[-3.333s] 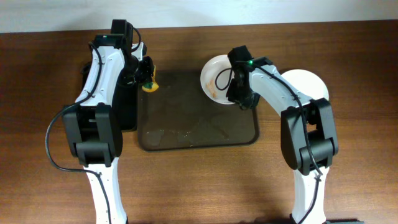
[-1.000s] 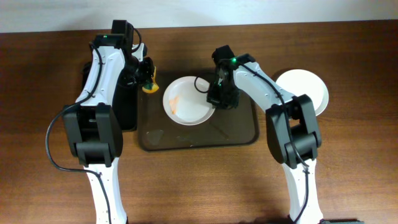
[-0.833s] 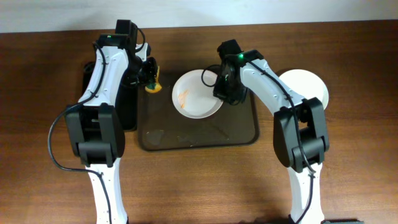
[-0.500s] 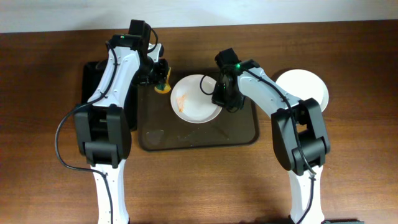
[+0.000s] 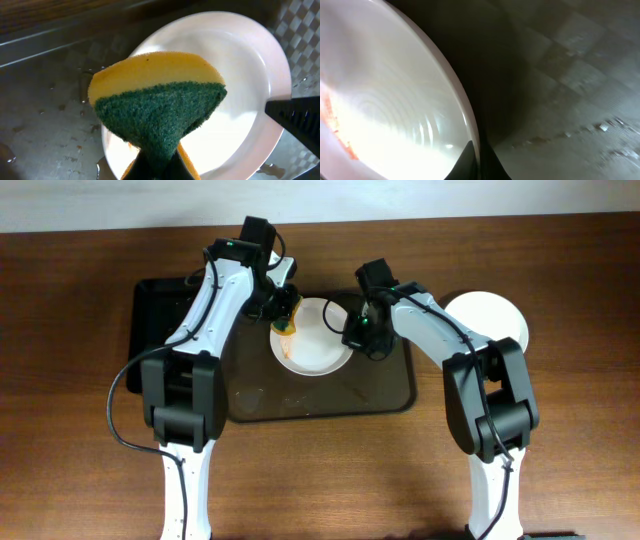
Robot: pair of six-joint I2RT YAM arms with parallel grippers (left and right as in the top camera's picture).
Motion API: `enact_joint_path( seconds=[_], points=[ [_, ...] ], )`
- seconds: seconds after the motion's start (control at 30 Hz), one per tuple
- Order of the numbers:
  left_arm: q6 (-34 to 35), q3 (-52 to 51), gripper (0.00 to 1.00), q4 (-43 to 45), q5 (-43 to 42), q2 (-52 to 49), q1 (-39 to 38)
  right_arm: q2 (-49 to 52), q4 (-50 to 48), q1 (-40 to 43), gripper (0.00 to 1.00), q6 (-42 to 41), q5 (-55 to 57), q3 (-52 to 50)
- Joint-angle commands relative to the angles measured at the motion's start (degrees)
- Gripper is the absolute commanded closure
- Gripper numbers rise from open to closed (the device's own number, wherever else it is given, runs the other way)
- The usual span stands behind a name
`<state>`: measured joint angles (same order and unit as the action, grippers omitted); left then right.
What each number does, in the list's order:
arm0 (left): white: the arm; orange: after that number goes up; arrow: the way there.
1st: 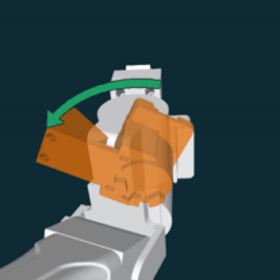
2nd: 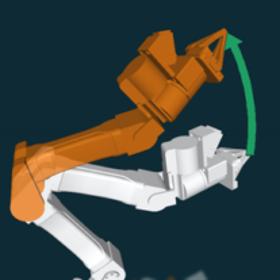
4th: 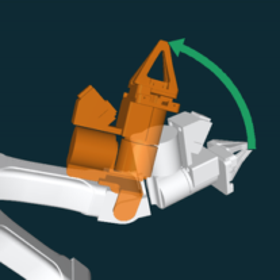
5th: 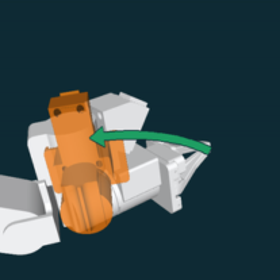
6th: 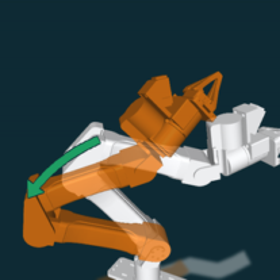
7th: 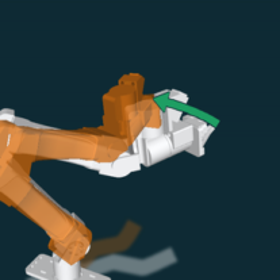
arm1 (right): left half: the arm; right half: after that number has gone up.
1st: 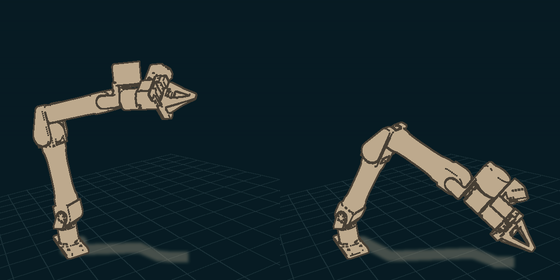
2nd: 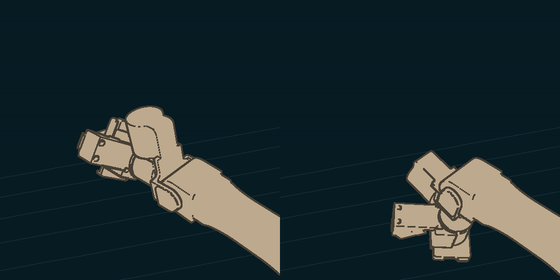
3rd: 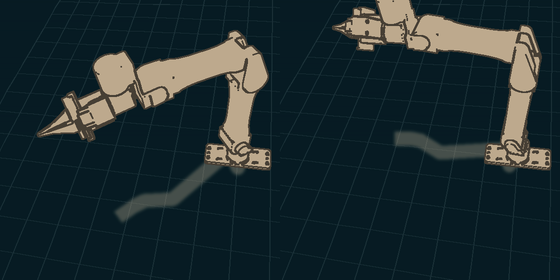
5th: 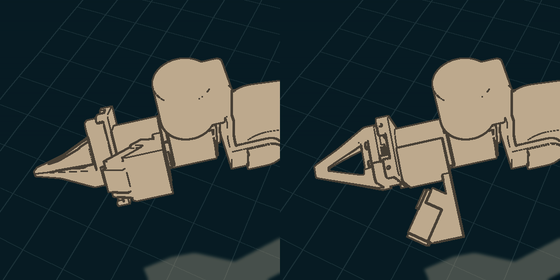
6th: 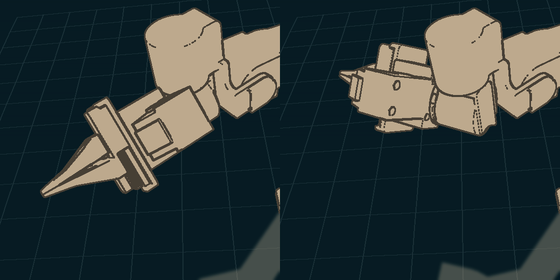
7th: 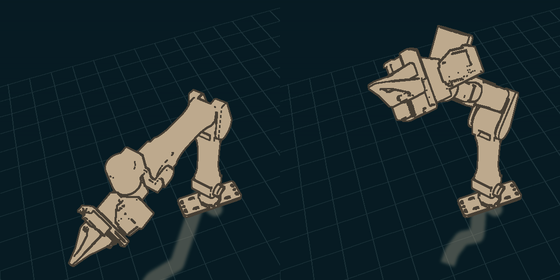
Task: Clean dirty plates on tray and stack at the side
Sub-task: 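Move the sponge toward the white plate with the left gripper, then scrub the white plate with the sponge in the left gripper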
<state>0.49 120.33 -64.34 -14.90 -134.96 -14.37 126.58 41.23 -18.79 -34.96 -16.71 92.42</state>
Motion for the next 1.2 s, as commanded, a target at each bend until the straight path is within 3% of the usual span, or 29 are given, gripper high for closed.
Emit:
enact_joint_path(
  seconds=[0.0, 0.07, 0.23, 0.6, 0.73, 0.83, 0.97, 1.17],
  points=[
    [-5.22, 0.44, 1.0, -0.04, 0.15, -1.86, -0.11, 1.4, -2.45, 0.94, 0.96, 4.9, -6.08, -3.3],
    [-9.29, 0.44, 1.0, -0.07, 0.46, -2.75, -0.11, 1.4, -2.67, 0.96, 0.96, 5.64, -6.91, -3.85],
    [-9.4, 0.39, 1.0, -2.54, 6.25, -7.3, -0.11, 1.4, -2.78, 0.85, 0.96, 5.64, -6.88, -3.87],
    [-7.5, -0.13, 1.0, -14.82, 2.89, -9.9, -4.22, 1.4, -3.17, 0.87, 0.96, 5.62, -6.82, -3.87],
    [-13.77, -0.24, 1.0, -19.82, -2.82, -9.9, -5.92, 1.4, -3.21, 0.87, 0.96, 5.62, -6.67, -3.87],
    [-15.13, -0.24, 1.0, -17.81, -3.32, -9.92, -6.34, 1.4, -3.19, 0.85, 0.96, 5.62, -6.67, -3.87],
    [-6.54, -0.26, 0.99, -9.97, 1.79, -10.27, -4.85, 1.4, -3.15, 0.85, 0.96, 5.62, -6.67, -3.87],
    [12.17, -0.35, 1.0, -2.03, 22.62, -13.0, -1.88, 1.4, -3.17, 0.87, 0.96, 5.62, -6.64, -3.87]
  ],
)
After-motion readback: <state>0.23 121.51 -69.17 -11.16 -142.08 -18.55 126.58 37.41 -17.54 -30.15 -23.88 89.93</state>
